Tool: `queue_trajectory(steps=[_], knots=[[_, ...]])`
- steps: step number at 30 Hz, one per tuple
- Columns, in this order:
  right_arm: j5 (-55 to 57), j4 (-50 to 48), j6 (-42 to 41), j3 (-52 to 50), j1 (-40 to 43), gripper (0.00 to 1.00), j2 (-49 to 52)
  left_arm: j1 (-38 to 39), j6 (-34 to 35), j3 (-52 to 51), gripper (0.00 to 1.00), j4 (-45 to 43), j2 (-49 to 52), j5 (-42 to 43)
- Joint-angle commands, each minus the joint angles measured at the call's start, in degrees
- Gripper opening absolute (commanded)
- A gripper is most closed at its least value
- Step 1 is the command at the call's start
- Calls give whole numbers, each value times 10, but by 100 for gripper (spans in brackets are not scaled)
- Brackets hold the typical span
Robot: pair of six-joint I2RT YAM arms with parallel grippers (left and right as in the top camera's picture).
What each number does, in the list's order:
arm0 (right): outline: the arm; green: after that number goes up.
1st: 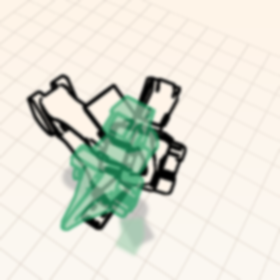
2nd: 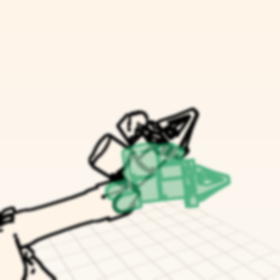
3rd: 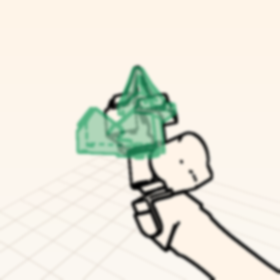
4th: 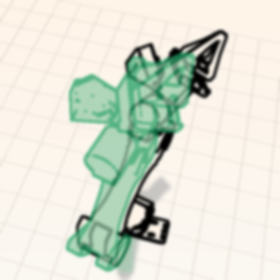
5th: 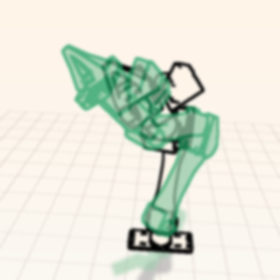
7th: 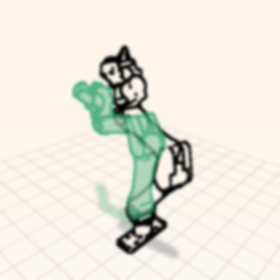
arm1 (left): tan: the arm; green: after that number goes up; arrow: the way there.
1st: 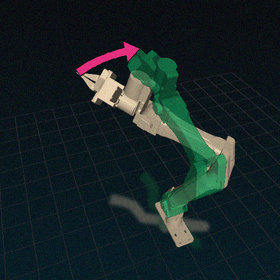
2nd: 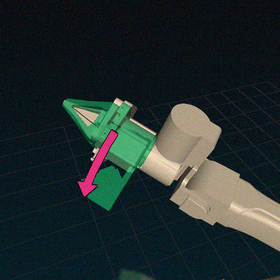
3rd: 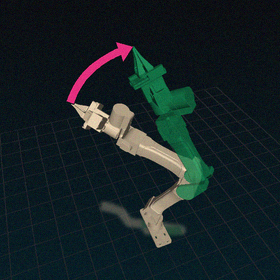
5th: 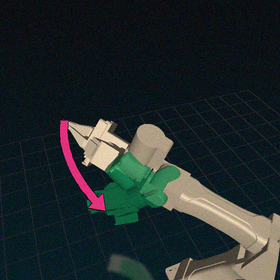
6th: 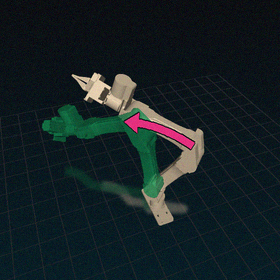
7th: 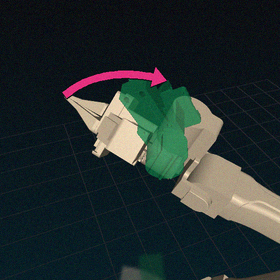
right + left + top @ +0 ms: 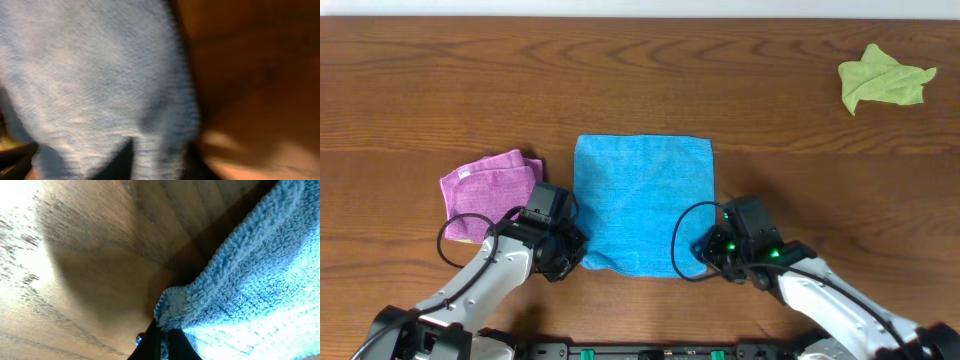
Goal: Fold the cloth
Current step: 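Grasp the blue towel's bottom left and right corners with both grippers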
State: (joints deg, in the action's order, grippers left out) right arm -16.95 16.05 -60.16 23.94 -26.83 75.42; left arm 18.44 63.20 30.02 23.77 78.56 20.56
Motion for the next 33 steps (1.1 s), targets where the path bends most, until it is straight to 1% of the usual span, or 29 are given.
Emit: queue_trajectory(steps=[1, 4, 10, 17, 21, 26, 30, 33], knots=[[17, 15, 9, -28, -10, 1, 29, 2, 0, -8, 6, 2, 5, -10], [19, 15, 18, -28, -10, 1, 29, 1, -7, -8, 6, 1, 5, -8], [19, 16, 34, -20, -9, 1, 13, 1, -50, -6, 6, -7, 4, 14], [19, 59, 37, -2, -10, 1, -38, 1, -68, 0, 6, -1, 4, 46], [19, 85, 37, -1, -10, 1, -67, 1, -80, 18, 6, 32, -2, 45], [19, 91, 37, 1, -10, 1, -93, 1, -86, 42, 6, 71, -23, 30], [13, 111, 37, 20, -10, 1, -108, 1, -86, 59, 6, 107, -44, 29], [22, 135, 52, 41, -10, 2, -111, 1, -86, 67, 6, 127, -52, 29]])
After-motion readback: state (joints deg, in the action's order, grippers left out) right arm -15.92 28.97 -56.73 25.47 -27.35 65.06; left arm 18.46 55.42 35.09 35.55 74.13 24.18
